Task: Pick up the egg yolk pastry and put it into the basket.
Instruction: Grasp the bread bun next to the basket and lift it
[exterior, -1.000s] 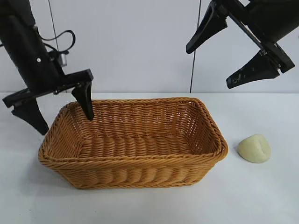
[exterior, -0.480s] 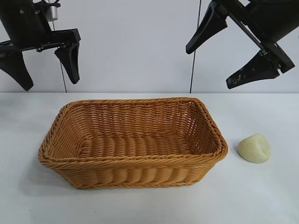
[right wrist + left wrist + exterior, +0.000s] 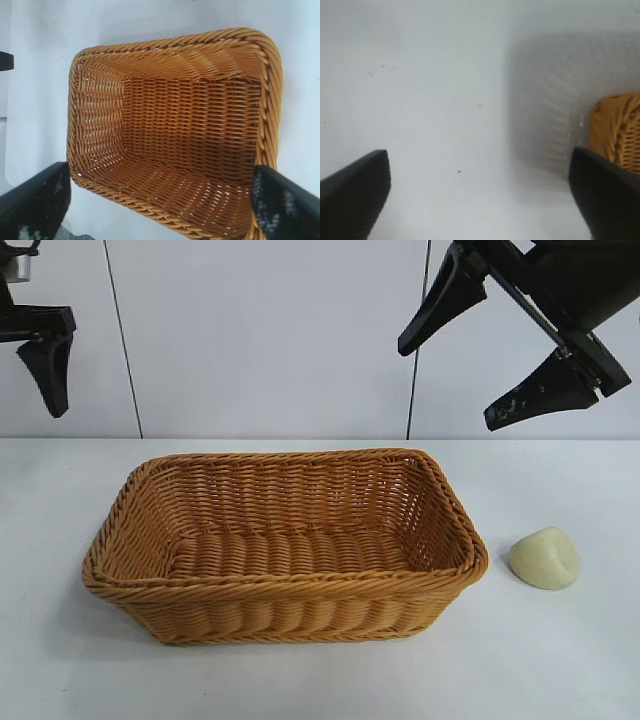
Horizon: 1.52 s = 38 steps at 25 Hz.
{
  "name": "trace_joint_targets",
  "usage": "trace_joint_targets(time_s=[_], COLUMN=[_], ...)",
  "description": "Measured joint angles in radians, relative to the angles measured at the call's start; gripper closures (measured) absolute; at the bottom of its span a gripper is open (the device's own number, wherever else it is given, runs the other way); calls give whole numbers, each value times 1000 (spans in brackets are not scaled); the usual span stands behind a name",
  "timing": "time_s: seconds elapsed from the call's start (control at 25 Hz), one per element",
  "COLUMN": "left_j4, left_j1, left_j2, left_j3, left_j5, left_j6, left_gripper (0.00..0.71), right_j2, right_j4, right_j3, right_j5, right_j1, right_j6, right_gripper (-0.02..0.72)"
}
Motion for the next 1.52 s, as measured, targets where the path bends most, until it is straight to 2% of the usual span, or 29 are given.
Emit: trace_joint_targets(time_s=[0.28, 0.52, 0.8, 1.16, 1.32, 1.44, 1.52], left_j4=[4, 4, 26, 45, 45, 45, 42], left_j1=[8, 8, 8, 8, 8, 8, 8], left_j2=[-12, -169, -493, -977, -1195, -1355, -1449], left_j3=[8, 147, 450, 903, 1093, 1192, 1215], left_j5=[6, 5, 6, 5, -70, -104, -120], left_j6=[25, 28, 29, 29, 30, 30, 30], left_gripper=[14, 14, 14, 14, 14, 14, 14], right_j2=[0, 0, 0, 0, 0, 0, 0], right_j4=[-1, -1, -1, -1, -1, -1, -1], right_j3=[0, 0, 0, 0, 0, 0, 0], right_j5=[0, 0, 2, 6, 7, 7, 7], right_j1=[0, 0, 0, 0, 0, 0, 0], right_j6=[0, 0, 0, 0, 0, 0, 0], right_gripper=[8, 8, 8, 8, 8, 8, 8])
